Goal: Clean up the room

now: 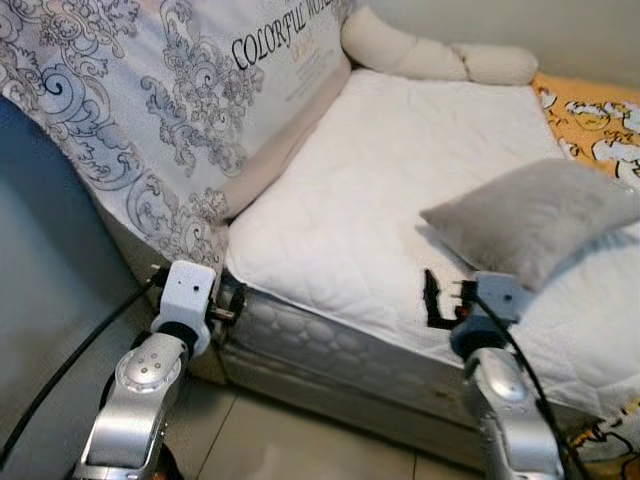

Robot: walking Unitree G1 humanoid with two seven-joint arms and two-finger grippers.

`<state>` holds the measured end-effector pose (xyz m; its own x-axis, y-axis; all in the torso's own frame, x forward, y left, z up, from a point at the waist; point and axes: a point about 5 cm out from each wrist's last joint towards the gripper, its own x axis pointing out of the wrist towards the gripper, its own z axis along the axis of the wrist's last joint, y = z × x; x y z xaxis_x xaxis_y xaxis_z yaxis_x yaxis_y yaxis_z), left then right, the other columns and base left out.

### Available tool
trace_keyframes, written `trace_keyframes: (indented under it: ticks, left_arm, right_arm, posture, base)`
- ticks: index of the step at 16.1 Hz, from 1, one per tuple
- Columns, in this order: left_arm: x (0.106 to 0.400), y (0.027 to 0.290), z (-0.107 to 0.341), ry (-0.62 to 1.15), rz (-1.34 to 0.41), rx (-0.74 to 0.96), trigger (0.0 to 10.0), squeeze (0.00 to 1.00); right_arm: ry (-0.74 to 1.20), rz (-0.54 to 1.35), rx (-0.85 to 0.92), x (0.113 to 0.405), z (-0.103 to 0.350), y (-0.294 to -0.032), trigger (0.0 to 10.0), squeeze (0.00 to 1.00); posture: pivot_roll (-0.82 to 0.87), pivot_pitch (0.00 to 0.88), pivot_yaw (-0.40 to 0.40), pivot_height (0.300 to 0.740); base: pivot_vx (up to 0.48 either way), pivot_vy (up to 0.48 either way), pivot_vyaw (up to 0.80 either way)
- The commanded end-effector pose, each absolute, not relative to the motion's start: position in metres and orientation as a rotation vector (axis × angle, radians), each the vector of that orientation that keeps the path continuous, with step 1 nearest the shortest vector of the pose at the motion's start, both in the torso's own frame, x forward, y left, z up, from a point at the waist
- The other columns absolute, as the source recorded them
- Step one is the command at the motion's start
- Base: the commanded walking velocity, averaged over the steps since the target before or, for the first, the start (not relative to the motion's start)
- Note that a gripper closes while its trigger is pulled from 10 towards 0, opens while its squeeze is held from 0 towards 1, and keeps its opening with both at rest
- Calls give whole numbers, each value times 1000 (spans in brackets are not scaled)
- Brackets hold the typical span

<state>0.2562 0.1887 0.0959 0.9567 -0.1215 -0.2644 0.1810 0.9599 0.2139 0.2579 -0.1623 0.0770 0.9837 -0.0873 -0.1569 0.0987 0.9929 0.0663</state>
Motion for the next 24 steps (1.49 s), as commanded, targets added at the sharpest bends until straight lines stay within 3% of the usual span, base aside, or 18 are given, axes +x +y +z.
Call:
trace_keyframes:
  ticks: [1, 8, 18, 21, 24]
  left_arm:
    - [259, 189, 100, 226, -156, 237, 10000, 0]
    - [261, 189, 101, 216, -154, 239, 10000, 0]
    - [268, 192, 105, 207, -96, 230, 10000, 0]
    - [269, 194, 106, 205, -85, 232, 10000, 0]
    - [270, 194, 107, 204, -83, 236, 10000, 0]
  right_arm:
    - [152, -94, 80, 260, 79, -162, 10000, 0]
    - [148, -102, 80, 262, 81, -164, 10000, 0]
    - [150, -49, 74, 277, 91, -162, 10000, 0]
    - [135, 80, 58, 281, 100, -150, 10000, 0]
    - [152, 152, 23, 278, 98, -140, 10000, 0]
  posture:
    - [-5, 0, -5, 740]
    - [-6, 0, -5, 740]
    - [-6, 0, 1, 740]
    - [-6, 0, 3, 740]
    - [-3, 0, 2, 740]
  base:
    - [0, 0, -775]
    - [288, 0, -778]
    - [335, 0, 0]
    - [324, 0, 0]
    - [309, 0, 800]
